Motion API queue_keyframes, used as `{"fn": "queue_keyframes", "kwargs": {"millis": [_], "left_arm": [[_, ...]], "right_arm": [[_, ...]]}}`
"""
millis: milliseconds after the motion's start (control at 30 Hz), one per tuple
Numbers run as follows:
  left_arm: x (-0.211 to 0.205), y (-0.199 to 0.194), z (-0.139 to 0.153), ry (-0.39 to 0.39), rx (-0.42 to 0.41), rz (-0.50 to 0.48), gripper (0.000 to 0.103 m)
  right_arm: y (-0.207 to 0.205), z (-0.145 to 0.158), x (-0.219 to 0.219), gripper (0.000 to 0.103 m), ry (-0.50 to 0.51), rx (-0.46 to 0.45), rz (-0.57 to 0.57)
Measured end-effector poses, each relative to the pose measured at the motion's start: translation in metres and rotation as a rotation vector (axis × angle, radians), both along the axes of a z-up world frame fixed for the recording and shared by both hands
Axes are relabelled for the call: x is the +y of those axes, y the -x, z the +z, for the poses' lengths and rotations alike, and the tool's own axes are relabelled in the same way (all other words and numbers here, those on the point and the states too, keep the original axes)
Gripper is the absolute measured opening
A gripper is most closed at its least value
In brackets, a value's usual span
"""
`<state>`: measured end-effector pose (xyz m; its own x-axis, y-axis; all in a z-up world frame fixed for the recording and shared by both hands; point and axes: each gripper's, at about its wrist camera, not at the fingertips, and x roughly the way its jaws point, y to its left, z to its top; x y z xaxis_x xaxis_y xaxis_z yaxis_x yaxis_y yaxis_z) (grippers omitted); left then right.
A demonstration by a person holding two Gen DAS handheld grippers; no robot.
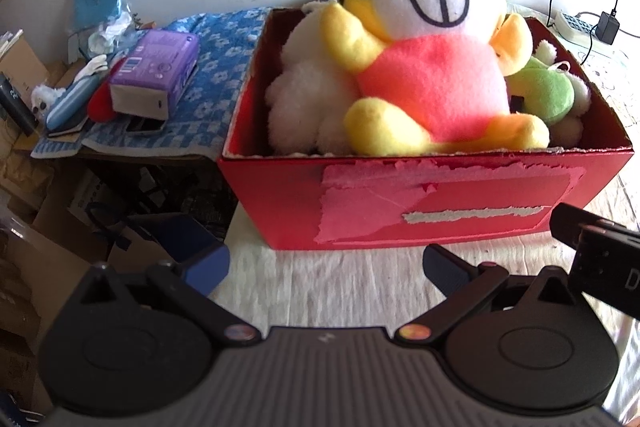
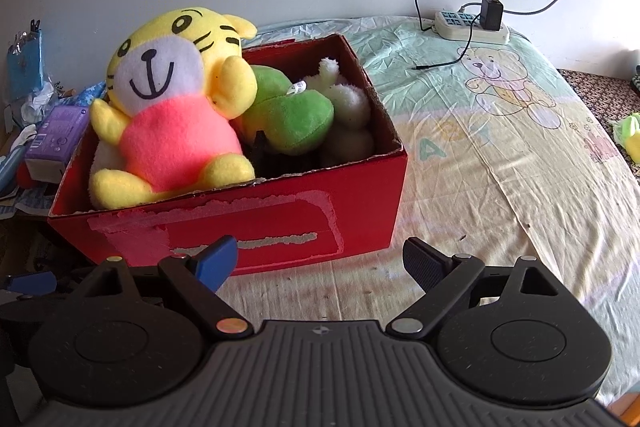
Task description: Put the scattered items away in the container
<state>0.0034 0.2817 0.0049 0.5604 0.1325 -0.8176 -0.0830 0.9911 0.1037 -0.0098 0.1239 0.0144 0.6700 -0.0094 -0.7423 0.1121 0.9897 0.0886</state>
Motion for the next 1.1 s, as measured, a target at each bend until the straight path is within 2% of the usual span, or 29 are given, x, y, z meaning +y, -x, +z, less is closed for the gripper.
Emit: {"fn": "queue_keyframes", "kwargs": {"millis": [333, 867, 1100], "left_arm": [[-0.005, -0.001, -0.002, -0.012, 0.006, -0.011, 0.103], [-0.002, 0.003, 0.011, -0.008, -0.053, 0.007, 0.103], [-0.003, 0.006, 0.01, -0.004, -0.047, 0.001, 0.103]], "right_arm": [[0.001, 0.002, -0.007, 0.092, 0.004, -0.017, -0.019], [0.003, 0.001, -0.006, 0.092, 0.011, -0.013, -0.011], [0.005, -0.001, -0.009, 0.092, 0.002, -0.002, -0.012]]}}
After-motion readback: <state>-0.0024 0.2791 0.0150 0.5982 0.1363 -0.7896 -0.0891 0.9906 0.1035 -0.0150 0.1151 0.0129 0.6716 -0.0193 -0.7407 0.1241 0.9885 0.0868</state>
